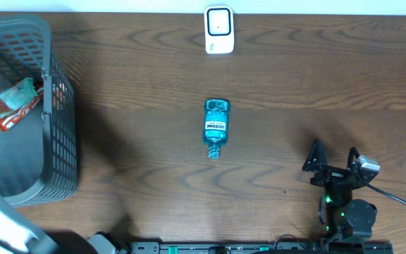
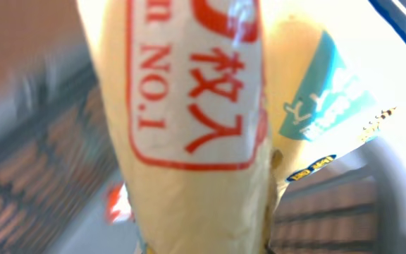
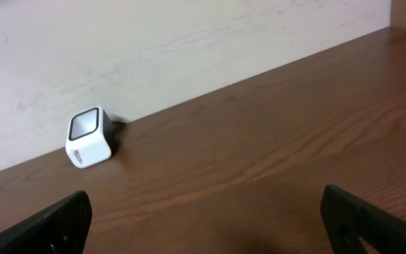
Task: Scan the item barcode
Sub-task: 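Grasp the white printed packet in the basket with the left gripper, then lift the packet out and lower it beside the bottle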
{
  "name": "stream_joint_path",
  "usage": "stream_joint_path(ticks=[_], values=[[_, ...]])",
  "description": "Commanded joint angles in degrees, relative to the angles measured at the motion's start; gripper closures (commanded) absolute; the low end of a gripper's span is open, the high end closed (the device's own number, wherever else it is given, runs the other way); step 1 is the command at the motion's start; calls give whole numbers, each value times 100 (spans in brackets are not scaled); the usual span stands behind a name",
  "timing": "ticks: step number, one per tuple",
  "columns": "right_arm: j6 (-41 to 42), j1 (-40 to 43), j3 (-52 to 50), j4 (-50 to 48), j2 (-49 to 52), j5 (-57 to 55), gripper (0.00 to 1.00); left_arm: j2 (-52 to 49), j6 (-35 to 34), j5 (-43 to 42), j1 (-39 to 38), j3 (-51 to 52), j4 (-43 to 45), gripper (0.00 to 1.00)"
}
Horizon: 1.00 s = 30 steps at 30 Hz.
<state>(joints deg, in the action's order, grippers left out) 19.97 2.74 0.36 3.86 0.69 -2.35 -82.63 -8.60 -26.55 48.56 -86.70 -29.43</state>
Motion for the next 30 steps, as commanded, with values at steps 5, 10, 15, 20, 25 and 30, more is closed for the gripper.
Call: stream_joint_path(ticks=[5,10,15,20,25,30], values=[[15,-44,-4,22,-26,-31,1,1390,-2376,-1648,-494,-136,1698,92],[15,-44,-4,22,-26,-31,1,1718,-2280,-1869,-1821,-136,2203,93],[17,-44,-4,22,-26,-31,1,1589,-1244,-1788,-3254,-129,1543,93],[15,-44,-4,22,-26,-31,1,1189,-483,-1051,-4046,-129,313,93],[15,-44,-4,22,-26,-31,1,531,-254,-267,-4544,-127,-782,92],[15,-44,-4,22,-26,-31,1,-256,-256,133,-4889,-98,-1530,92]])
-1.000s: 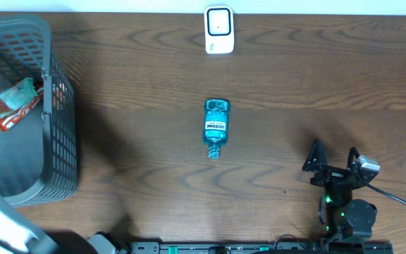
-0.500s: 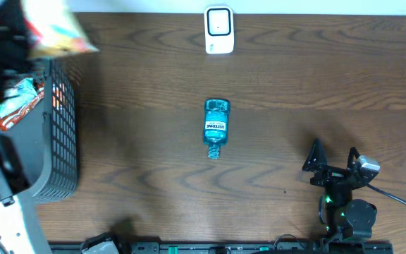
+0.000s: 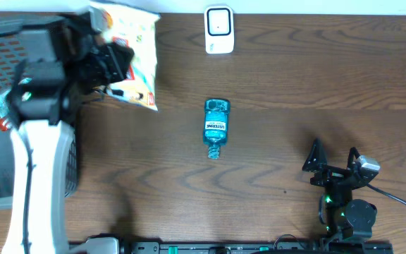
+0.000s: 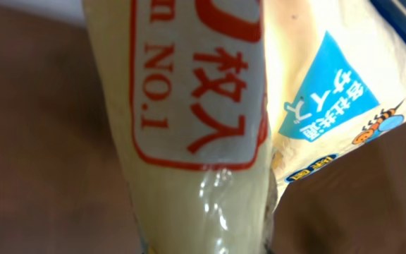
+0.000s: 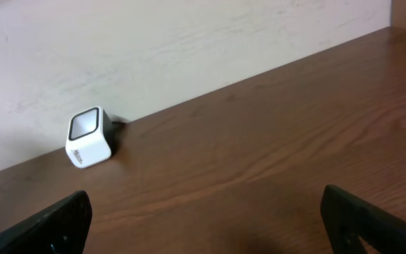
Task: Scan the item barcode
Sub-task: 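Lift the packet out and lower it beside the bottle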
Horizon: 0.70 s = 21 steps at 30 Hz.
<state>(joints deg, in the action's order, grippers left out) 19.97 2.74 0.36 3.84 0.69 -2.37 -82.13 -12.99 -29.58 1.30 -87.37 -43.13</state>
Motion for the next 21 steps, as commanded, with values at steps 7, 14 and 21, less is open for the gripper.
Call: stream_joint_path(ticks=[7,14,21], values=[[15,-44,-4,24,-26,-28,1,-1333,179,1368,-433,-7,-835,93],[15,-44,-4,24,-26,-28,1,-2028,177,1381,-457,74,-977,92],[15,-44,-4,24,-26,-28,1,-2199,179,1381,-581,291,-883,92]])
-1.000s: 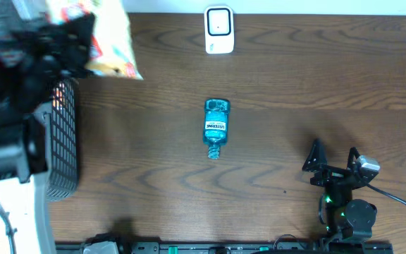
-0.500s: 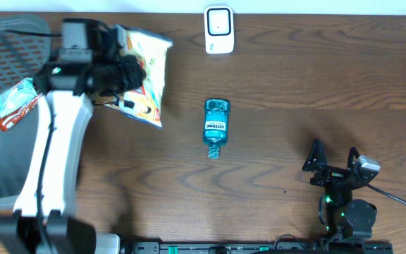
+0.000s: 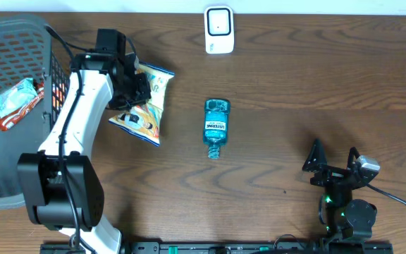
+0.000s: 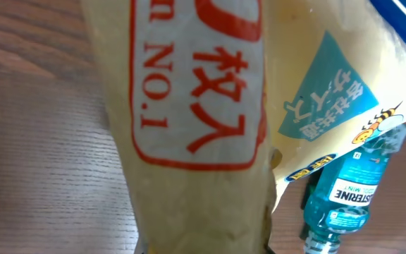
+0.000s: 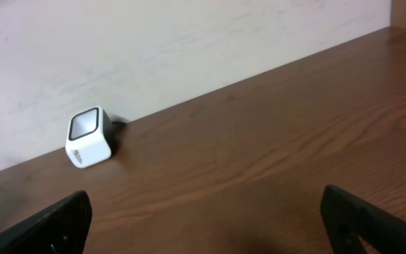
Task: Scan the item barcode
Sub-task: 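Lift the packet out and lower it beside the bottle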
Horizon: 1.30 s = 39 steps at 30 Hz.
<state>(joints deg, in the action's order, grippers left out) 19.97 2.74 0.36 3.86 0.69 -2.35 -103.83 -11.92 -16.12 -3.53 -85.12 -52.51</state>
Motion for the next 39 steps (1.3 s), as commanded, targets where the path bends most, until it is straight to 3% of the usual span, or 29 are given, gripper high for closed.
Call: stream_joint_path(ticks=[1,14,32,33,34,35,37,39], values=[[17,-44,-4,22,-26,-31,1,-31,72,35,-125,72,79,93],[15,-44,-4,22,-26,-31,1,-33,72,42,-678,520,868,92],[15,-44,-4,22,-26,-31,1,-33,72,39,-684,1270,1434,91],[15,-44,-4,22,-26,-31,1,-33,72,39,-684,1270,1469,69],[15,-44,-4,22,-26,-31,1,-33,72,39,-684,1270,1495,60],[15,-44,-4,22,-26,-31,1,-33,72,39,-684,1270,1515,41],[15,-44,-4,22,-26,-31,1,-33,70,35,-686,1270,1530,26],[15,-44,-4,22,-26,-31,1,-33,50,37,-684,1268,1558,18]])
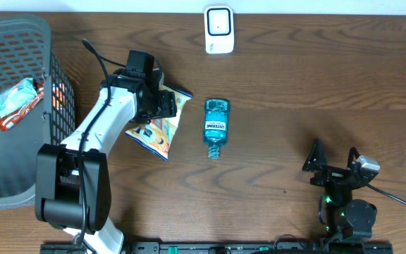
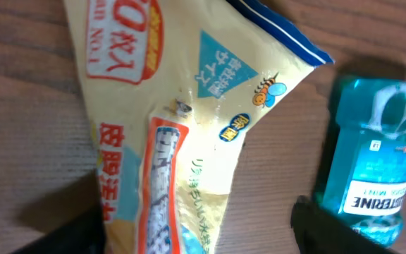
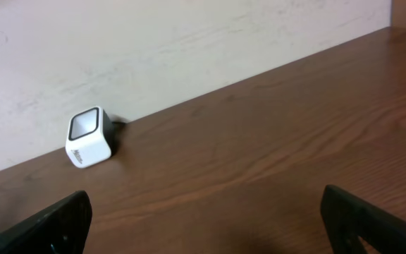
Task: Scan the item barcode
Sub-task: 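Lift the packet out and lower it beside the bottle, then open the left gripper and move it back into the basket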
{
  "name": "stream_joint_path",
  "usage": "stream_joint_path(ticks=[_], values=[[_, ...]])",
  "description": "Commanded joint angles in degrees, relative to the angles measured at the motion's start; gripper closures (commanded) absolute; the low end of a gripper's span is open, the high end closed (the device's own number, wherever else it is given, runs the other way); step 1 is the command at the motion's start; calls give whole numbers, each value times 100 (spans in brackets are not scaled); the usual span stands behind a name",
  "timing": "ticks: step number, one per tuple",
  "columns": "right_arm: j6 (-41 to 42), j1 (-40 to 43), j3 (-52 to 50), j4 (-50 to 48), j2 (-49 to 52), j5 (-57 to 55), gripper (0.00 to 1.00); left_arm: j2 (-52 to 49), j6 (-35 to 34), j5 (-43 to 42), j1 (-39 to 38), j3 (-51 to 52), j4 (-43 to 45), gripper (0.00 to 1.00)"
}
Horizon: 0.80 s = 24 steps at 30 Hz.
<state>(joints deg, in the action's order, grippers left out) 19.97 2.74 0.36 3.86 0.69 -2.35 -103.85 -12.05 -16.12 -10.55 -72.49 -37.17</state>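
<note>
A yellow snack bag with red and blue print lies flat on the brown table, just left of a blue mouthwash bottle. My left gripper hovers over the bag's far end and is open. In the left wrist view the bag lies free between the spread fingers of the left gripper, with the bottle at the right. The white barcode scanner stands at the back edge, also seen as the scanner in the right wrist view. My right gripper rests open at the front right, holding nothing.
A grey mesh basket stands at the left edge with a red and green packet inside. A pale wall runs behind the table's back edge.
The left gripper was shut on the snack bag left of the bottle. Now the bag lies on the table closer to the bottle and the gripper is open above it. The right arm is unchanged.
The left gripper first held the snack bag over the basket. Then it held the bag up at the back of the table beside the basket, then lower and nearer the bottle. Now the bag lies released beside the bottle. The right arm stayed still throughout.
</note>
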Motion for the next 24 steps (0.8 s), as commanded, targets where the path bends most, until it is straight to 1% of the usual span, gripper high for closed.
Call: stream_joint_path(ticks=[1,5,11,18,24], values=[[15,-44,-4,22,-26,-31,1,-28,63,37,17,2,44,12],[15,-44,-4,22,-26,-31,1,-7,63,37,17,-114,35,5],[15,-44,-4,22,-26,-31,1,273,63,37,17,-216,28,3],[15,-44,-4,22,-26,-31,1,1099,66,37,17,-219,66,3],[15,-44,-4,22,-26,-31,1,2063,68,42,17,-234,393,2]])
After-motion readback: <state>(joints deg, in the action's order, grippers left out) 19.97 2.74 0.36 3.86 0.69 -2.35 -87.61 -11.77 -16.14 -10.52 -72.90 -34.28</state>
